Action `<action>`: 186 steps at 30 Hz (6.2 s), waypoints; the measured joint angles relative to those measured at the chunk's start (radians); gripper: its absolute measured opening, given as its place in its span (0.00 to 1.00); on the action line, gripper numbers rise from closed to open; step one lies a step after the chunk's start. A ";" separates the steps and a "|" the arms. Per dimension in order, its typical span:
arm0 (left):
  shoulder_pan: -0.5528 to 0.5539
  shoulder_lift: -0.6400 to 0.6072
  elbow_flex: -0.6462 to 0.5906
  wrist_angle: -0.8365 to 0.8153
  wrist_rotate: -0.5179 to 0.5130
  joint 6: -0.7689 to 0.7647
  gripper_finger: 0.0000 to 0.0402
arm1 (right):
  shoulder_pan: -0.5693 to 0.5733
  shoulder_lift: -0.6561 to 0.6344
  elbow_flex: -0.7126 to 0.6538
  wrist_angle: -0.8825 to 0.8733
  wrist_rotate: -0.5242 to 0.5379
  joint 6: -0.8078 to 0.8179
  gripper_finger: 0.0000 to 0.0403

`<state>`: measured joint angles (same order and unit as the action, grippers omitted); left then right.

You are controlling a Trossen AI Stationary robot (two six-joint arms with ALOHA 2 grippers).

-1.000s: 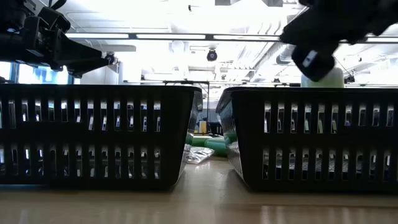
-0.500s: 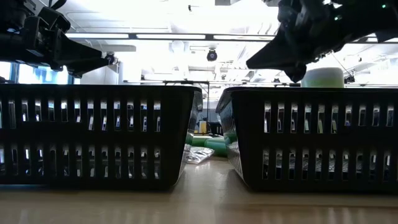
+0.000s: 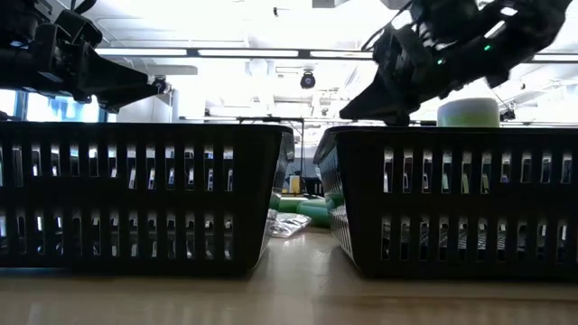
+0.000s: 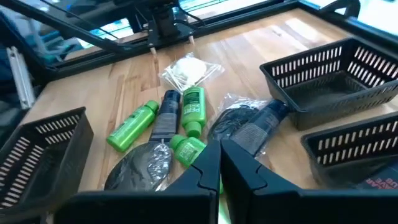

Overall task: Pick & Place Travel size toiletries
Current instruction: Put the cotton pack into the top left black bin

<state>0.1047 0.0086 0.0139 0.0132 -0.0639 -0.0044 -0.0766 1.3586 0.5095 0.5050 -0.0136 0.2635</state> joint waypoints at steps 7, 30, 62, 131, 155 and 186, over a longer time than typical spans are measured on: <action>0.000 0.000 0.000 0.000 0.000 -0.004 0.57 | -0.194 0.000 0.000 -0.008 -0.291 -0.025 0.01; 0.000 0.000 0.000 0.000 0.000 -0.046 0.57 | -0.253 0.000 -0.001 -0.279 -0.381 0.078 0.35; 0.000 0.000 0.000 0.000 0.000 -0.096 0.57 | -0.258 0.001 -0.001 -0.432 -0.473 -0.009 0.40; 0.000 0.000 0.000 0.000 0.000 -0.097 0.57 | -0.133 0.022 0.000 -0.241 -0.390 0.002 0.01; 0.000 0.000 0.000 0.144 -0.023 -0.079 0.57 | -0.205 -0.300 -0.001 -0.291 -0.089 -0.137 0.00; 0.001 0.419 0.000 0.403 -0.272 -0.106 0.57 | -0.286 -0.235 -0.001 -0.018 -0.286 -0.203 0.00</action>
<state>0.1058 0.4278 0.0139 0.4163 -0.3358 -0.1104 -0.3622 1.1232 0.5087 0.4868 -0.2999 0.0608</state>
